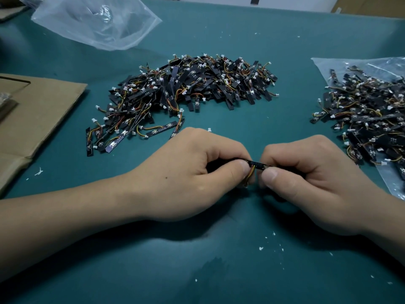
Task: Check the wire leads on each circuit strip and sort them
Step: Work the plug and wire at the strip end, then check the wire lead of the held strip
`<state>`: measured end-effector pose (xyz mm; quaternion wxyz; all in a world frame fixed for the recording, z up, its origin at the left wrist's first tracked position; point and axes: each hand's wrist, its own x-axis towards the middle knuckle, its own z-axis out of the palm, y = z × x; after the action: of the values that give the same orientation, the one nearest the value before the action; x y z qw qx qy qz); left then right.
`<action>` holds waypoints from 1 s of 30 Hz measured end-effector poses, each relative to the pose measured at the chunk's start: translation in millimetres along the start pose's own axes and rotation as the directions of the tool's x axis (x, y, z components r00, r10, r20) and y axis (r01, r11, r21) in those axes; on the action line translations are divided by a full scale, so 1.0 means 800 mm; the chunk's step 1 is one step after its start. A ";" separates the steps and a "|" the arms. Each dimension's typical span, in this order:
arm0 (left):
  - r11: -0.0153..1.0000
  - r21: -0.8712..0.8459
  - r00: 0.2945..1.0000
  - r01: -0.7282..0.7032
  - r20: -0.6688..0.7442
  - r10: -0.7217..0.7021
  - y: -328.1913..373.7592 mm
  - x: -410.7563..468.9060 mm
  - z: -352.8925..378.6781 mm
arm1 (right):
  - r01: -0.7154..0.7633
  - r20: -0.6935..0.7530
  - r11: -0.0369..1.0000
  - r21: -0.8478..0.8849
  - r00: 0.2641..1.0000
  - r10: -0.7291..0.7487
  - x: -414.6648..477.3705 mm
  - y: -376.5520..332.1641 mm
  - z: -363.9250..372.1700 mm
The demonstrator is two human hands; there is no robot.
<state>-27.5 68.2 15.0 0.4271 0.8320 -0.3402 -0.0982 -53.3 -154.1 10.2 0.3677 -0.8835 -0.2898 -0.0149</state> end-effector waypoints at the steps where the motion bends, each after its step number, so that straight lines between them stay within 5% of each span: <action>1: 1.000 0.002 1.000 0.001 -0.003 -0.001 0.000 0.000 0.000 | -0.008 0.009 1.000 -0.009 1.000 0.009 0.000 0.001 0.000; 11: 1.000 -0.007 1.000 -0.024 -0.010 0.024 0.002 -0.001 -0.001 | -0.017 0.024 0.999 0.043 1.000 0.016 -0.001 0.003 -0.001; 30: 0.999 -0.006 0.999 -0.033 -0.021 0.033 -0.002 0.001 0.002 | -0.011 -0.036 0.989 -0.150 0.999 0.006 0.000 0.000 0.006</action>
<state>-26.7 67.1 13.2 0.4350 0.8258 -0.3491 -0.0837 -54.8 -150.9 6.9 0.3052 -0.9096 -0.2775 -0.0508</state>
